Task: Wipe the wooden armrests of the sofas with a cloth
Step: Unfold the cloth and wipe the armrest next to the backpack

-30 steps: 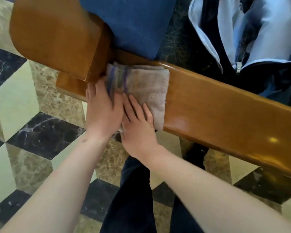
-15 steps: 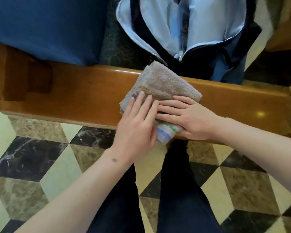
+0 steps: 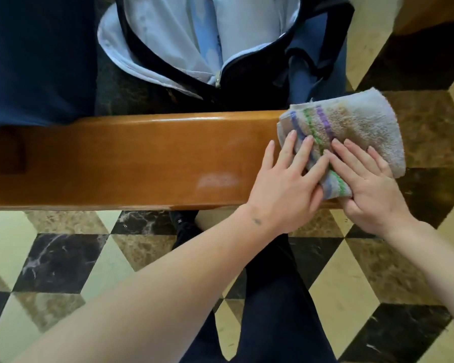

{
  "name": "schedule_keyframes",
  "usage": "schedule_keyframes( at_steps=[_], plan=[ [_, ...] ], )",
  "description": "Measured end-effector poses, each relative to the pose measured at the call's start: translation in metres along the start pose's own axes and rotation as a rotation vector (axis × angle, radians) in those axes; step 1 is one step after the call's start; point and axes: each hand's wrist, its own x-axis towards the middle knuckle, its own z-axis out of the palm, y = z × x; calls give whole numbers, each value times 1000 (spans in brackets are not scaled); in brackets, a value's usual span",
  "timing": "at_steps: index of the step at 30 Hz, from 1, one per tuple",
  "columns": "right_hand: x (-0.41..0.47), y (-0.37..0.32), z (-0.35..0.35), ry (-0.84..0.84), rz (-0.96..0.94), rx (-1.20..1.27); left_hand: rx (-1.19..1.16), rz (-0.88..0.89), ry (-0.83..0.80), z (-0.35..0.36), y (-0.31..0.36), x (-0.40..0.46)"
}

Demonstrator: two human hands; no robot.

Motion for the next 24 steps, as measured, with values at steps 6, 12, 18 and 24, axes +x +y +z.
schedule_keyframes(
  at_steps=[6, 12, 18, 24],
  plan=[
    [-12, -70, 34, 152, 514, 31, -6, 79, -42, 2, 6, 13],
    [33, -176, 58, 201, 876, 105, -73, 59, 21, -8, -33, -4],
    [62, -240, 71, 220, 744, 112, -148, -39, 64, -24, -102, -48],
    [99, -312, 93, 185, 421, 112, -247, -556, 292, -20, -171, -131]
  ],
)
